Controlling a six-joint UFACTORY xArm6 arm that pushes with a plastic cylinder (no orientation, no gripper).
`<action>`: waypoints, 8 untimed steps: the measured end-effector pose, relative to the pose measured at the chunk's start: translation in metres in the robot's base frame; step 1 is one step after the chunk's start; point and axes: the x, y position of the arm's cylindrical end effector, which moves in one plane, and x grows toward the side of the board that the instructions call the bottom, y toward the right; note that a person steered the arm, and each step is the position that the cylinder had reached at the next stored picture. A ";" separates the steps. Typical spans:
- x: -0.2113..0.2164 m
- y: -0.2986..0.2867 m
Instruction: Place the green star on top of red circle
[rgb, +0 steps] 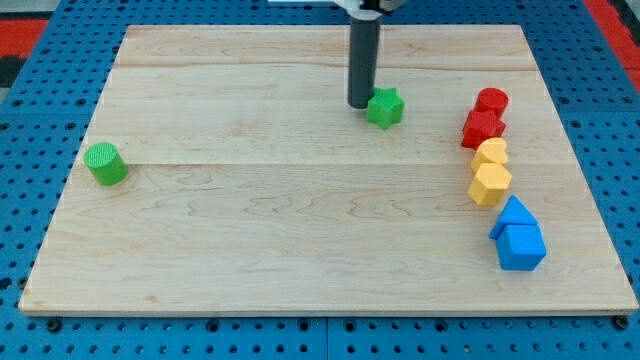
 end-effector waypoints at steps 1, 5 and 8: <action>-0.004 -0.014; 0.038 0.010; -0.007 0.049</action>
